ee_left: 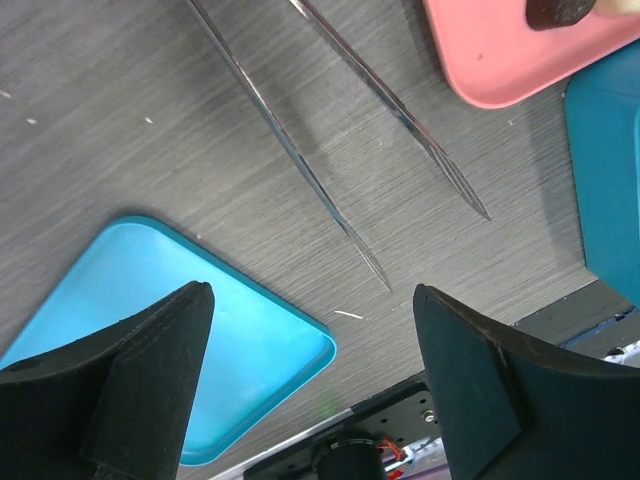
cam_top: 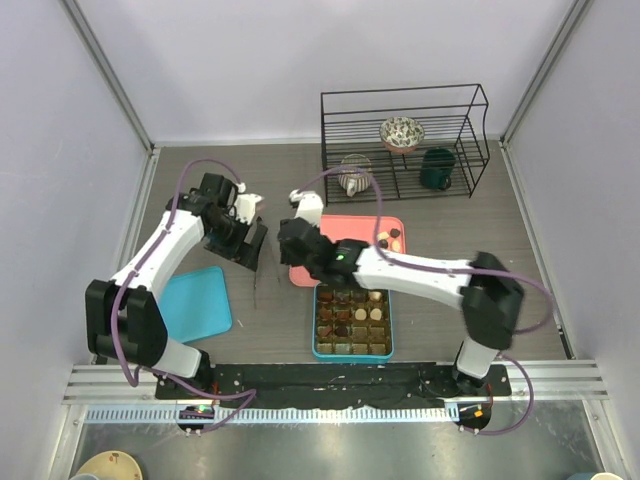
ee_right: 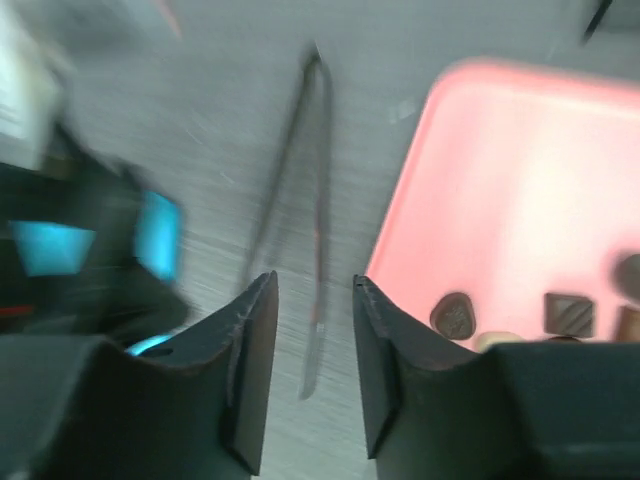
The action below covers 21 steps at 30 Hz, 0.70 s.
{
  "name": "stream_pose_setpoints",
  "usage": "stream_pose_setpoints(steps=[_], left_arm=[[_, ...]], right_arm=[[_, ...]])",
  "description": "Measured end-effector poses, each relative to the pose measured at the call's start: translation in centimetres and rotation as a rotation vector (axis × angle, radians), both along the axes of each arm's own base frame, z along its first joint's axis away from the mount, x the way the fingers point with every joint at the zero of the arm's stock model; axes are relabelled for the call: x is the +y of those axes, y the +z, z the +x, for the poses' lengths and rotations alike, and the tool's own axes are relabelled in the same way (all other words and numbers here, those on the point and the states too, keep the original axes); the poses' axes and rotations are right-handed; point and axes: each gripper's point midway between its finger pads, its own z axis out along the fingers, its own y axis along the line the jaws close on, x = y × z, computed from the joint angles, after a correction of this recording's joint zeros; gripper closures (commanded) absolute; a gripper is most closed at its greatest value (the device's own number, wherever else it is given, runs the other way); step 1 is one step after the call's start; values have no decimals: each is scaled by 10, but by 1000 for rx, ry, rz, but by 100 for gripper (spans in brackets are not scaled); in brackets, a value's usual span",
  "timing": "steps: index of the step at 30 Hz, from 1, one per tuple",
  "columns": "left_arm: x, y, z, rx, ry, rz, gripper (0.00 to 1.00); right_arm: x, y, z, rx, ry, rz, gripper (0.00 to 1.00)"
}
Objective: Pack the chocolate
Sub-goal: Pick up the clamp from the center of the board.
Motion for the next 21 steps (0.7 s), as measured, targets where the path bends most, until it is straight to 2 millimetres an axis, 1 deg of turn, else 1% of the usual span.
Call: stream_pose_setpoints(steps=[1,2,3,4,5,6,7,9,10,12,13,14,18,21], left_arm=[[0,-4,-3,12,5,1,16],[-1,-8,-7,22,7,5,16],[-1,-14,-11,33,6,13,18],[0,-19,-14,41,6,18,18],[0,-23,-18,51,7,25,18],[-1,-28,-21,57,3,33,19],[-2,-32,-23,60,-3,40,19],[-6,-37,-26,58,-21,54,21],[-7,-39,-26,52,-30,60,21],[-10,-42,-24,35,-44,71,23],[-12,-44,-23,23,-51,74,24],[-14,-46,-21,15,-56,77,26],[-16,-57,-16,1,-64,92,30],[-15,-70,-11,17,-61,115,32]], right_arm=[[-7,25,-2,-35,-5,42,63],[-15,47,-3,-65,-13,79,64],[-29,75,-6,-109,-29,122,64],[-42,97,-9,-146,-47,158,64],[-53,115,-11,-174,-62,190,64],[-70,134,-13,-209,-86,220,64],[-83,148,-15,-236,-107,242,65],[-106,168,-16,-275,-146,273,66],[-114,174,-16,-288,-164,280,66],[-128,174,-15,-299,-192,267,66],[-134,168,-15,-297,-204,245,66],[-135,165,-15,-294,-204,237,66],[-142,143,-19,-268,-202,173,66],[-147,136,-21,-261,-202,149,66]])
